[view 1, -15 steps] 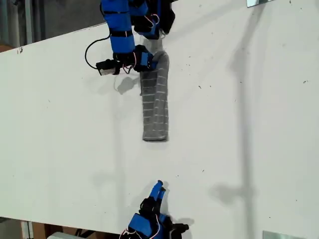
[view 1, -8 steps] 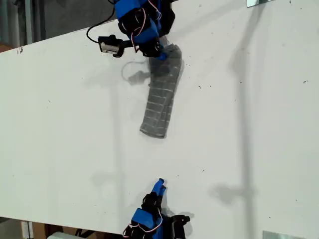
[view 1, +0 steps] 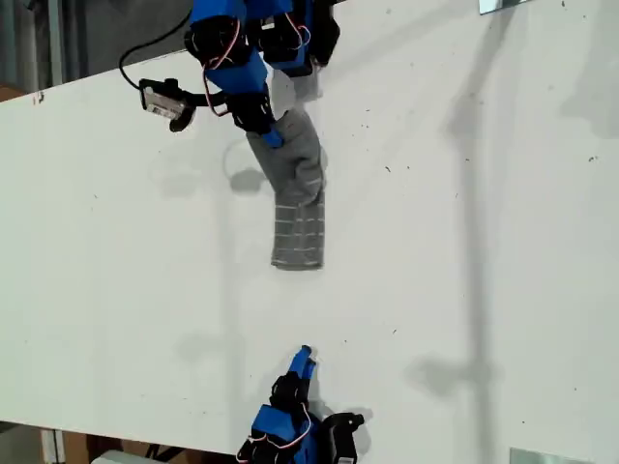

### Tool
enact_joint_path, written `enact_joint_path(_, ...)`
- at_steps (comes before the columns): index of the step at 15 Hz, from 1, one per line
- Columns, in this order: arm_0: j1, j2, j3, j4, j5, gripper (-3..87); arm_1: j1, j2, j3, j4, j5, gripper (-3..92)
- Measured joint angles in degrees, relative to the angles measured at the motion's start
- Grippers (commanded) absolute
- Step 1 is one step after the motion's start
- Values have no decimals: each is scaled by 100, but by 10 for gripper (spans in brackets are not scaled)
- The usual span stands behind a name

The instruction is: Grasp corners of a square towel and fold twice.

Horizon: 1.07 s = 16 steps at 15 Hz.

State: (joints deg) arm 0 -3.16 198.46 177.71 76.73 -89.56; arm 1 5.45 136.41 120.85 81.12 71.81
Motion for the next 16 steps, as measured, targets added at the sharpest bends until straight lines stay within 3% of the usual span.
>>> enact_joint_path(6, 0, 0, 0, 0, 114, 154, 431, -4280, -3841, 255, -1266, -2)
enact_joint_path(16, 9, 0, 26, -44, 62, 154, -422, -6565, -6056, -1081, -3410, -2)
